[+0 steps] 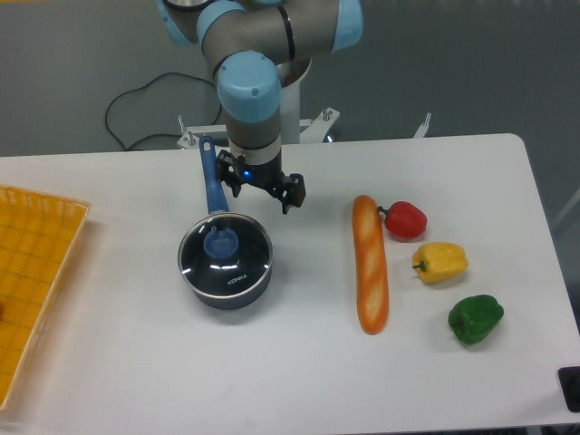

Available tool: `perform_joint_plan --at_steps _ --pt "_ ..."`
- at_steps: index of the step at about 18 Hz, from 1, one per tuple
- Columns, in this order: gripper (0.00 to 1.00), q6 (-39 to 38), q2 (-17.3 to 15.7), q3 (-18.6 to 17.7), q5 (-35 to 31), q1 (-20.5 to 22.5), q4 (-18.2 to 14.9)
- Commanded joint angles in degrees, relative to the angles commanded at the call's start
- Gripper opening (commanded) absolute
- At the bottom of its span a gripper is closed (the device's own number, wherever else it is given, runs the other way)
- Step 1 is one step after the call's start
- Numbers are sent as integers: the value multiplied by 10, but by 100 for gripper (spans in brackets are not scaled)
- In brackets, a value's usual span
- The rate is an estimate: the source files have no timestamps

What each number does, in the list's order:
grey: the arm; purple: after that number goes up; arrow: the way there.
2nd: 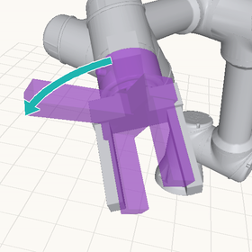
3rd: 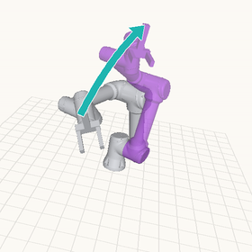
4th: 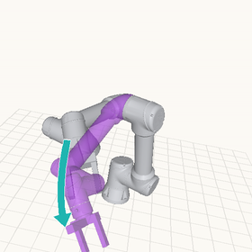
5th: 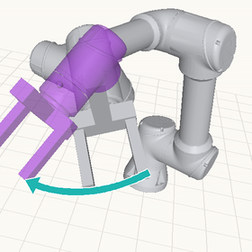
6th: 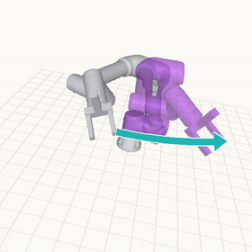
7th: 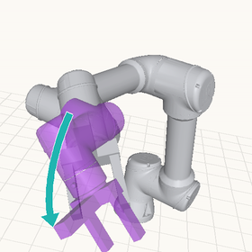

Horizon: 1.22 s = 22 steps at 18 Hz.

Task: Open the lid
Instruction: 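Move the open gripper over the saucepan's glass lid, then lower the gripper around the blue lid knob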

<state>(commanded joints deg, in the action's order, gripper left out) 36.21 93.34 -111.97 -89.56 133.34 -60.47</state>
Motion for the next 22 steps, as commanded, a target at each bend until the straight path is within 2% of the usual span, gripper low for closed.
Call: perform_joint_plan --at_steps 7,11,22 --pt "100 -14 6 8 4 -12 4" --pt "100 -40 31 15 3 -28 32" --pt "100 -71 49 26 0 -58 30"
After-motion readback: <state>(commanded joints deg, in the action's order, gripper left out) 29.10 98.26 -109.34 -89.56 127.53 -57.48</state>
